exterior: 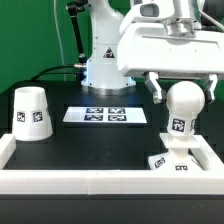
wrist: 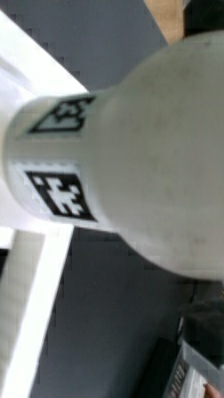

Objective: Assemble lamp

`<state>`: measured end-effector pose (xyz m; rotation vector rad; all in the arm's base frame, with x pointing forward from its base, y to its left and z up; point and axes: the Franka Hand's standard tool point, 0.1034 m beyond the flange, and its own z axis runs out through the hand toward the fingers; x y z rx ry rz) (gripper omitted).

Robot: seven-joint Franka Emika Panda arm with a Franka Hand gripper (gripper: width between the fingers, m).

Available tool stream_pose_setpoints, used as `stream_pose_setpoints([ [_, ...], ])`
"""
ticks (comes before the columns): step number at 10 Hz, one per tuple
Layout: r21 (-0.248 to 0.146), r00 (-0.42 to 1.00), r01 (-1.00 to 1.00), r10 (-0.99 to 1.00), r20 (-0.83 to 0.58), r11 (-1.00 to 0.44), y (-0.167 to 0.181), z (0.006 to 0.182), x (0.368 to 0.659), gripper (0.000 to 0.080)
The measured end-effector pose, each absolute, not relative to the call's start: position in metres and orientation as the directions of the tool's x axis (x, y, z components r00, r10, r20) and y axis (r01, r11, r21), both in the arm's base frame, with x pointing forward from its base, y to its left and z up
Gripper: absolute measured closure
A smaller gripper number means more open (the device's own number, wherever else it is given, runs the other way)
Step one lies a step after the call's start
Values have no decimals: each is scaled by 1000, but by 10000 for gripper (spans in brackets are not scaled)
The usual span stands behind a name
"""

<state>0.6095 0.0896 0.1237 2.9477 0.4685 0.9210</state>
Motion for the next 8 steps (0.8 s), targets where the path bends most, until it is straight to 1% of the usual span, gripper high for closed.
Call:
stream_pose_setpoints([
  [1, 80, 823, 288, 289, 490, -954, 92, 117, 606, 101],
  [2, 52, 857, 300, 293, 424, -952, 95, 119, 607, 101],
  [3, 41, 870, 302, 293, 396, -952, 95, 119, 610, 101],
  [4, 5, 907, 297, 284, 312, -955, 99, 116, 605, 101],
  [5, -18, 927, 298, 285, 245, -954, 102, 118, 606, 101],
  [6, -28, 933, 298, 285, 220, -954, 104, 120, 608, 101],
  [7, -55, 950, 295, 287, 125, -954, 105, 117, 601, 101],
  [8, -69, 953, 301, 298, 53, -951, 104, 118, 598, 101],
])
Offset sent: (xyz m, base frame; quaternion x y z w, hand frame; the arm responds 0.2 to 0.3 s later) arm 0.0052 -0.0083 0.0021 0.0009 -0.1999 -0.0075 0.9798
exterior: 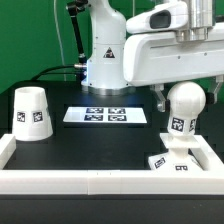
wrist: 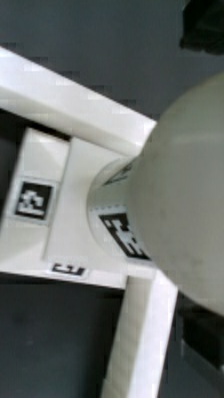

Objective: Assemble lamp

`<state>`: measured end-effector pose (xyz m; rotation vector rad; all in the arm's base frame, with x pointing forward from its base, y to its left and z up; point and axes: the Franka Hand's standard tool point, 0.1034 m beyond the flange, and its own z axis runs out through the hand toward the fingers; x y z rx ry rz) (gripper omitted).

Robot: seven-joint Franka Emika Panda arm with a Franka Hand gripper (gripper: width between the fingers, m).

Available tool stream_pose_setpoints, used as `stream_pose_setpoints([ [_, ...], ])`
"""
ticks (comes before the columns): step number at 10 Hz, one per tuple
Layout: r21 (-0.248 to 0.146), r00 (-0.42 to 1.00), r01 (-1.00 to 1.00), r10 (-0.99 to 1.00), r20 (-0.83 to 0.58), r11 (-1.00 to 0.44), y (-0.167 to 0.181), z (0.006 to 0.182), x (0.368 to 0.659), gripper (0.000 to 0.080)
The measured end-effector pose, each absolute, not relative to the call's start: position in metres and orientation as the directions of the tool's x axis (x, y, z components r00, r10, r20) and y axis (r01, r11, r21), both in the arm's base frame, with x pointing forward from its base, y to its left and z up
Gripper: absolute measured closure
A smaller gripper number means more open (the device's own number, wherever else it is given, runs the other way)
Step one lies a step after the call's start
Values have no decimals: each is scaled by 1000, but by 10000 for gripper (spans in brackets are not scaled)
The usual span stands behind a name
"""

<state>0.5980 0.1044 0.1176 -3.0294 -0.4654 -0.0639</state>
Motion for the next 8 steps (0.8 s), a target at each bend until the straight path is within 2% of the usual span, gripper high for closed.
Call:
stream_pose_setpoints([
  [1, -82, 953, 303, 304, -7, -950, 105, 119, 598, 101],
  [6, -80, 954, 300, 301, 0, -951, 100, 120, 602, 101],
  [7, -80, 953, 301, 302, 1, -950, 98, 120, 602, 197],
  [8, -79, 951, 308, 309, 3, -948, 96, 120, 603, 197],
])
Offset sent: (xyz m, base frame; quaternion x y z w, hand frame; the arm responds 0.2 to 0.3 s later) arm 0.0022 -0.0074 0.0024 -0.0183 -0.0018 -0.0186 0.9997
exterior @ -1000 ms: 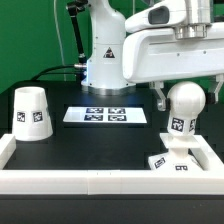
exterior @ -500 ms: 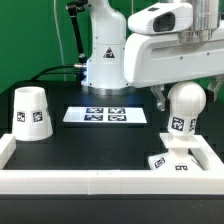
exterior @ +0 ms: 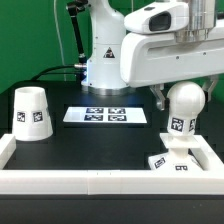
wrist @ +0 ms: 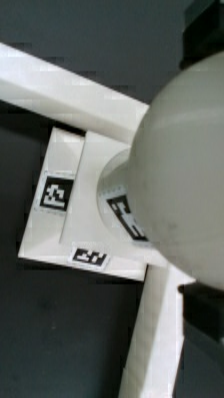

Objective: Assemble lamp

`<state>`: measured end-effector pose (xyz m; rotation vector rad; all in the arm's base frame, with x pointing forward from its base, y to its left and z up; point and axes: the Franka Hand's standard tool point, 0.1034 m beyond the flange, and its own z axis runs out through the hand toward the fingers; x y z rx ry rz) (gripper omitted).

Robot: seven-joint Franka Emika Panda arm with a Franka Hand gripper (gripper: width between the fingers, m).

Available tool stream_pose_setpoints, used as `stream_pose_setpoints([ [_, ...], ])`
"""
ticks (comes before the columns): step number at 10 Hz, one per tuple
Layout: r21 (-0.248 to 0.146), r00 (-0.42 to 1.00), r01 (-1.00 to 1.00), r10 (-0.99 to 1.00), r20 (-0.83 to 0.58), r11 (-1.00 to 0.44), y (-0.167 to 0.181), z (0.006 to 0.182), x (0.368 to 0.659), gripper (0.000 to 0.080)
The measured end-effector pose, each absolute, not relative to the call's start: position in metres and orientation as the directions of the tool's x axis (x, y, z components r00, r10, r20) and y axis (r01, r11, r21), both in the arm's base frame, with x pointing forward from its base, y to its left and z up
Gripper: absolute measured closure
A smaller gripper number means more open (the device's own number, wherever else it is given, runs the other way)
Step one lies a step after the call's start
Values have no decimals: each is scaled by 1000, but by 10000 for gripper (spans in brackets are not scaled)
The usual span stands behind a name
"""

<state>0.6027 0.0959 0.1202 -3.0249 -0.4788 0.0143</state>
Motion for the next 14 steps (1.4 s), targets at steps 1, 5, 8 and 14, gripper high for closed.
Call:
stream_pose_setpoints([
  [1, -79, 951, 307, 308, 3, -948, 96, 120, 603, 223],
  [5, -84, 971, 239, 240, -2, -967, 97, 120, 603, 222],
  [8, -82, 997, -71, -69, -28, -994, 98, 120, 601, 220],
  [14, -67, 891, -453, -450, -55, -889, 103, 120, 601, 220],
])
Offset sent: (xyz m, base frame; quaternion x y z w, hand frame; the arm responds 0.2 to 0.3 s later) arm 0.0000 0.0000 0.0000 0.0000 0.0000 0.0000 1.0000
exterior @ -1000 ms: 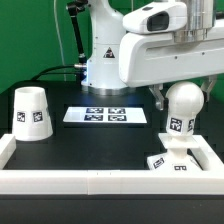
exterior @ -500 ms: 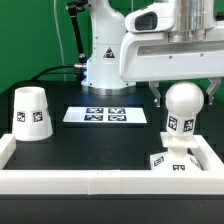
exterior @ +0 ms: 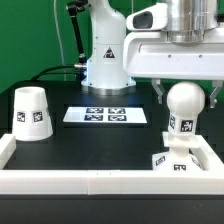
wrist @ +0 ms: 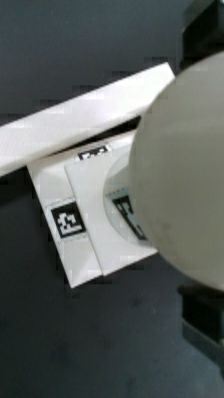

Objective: Assemble lamp

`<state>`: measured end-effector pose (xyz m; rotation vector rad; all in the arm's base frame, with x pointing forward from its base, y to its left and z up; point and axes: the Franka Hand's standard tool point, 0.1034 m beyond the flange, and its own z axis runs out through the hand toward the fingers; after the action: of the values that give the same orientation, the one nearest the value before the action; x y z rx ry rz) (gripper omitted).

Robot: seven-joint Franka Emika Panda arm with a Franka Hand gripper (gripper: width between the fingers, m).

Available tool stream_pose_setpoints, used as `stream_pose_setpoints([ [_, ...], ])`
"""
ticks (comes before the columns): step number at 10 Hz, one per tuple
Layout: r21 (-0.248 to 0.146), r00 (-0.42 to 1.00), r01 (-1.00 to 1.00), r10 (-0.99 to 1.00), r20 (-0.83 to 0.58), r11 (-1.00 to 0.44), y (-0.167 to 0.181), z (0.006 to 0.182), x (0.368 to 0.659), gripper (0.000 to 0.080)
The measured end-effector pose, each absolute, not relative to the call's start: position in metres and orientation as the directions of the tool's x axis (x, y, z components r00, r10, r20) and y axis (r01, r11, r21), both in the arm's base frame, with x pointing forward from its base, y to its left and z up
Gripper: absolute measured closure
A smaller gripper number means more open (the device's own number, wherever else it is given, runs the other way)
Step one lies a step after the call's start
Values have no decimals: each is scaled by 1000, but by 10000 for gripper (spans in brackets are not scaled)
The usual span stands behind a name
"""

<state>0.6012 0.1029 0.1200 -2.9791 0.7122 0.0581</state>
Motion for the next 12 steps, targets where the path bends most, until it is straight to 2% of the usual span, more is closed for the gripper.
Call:
stream_pose_setpoints([
  [4, -60, 738, -674, -670, -83, -736, 106, 120, 600, 220],
  [6, -51, 580, -814, -807, -108, -578, 105, 120, 600, 220],
  [10, -36, 333, -943, -933, -136, -331, 105, 120, 602, 220],
  [11, -33, 302, -953, -943, -142, -300, 106, 120, 602, 163],
  [12, -33, 291, -957, -945, -147, -289, 108, 120, 602, 163],
])
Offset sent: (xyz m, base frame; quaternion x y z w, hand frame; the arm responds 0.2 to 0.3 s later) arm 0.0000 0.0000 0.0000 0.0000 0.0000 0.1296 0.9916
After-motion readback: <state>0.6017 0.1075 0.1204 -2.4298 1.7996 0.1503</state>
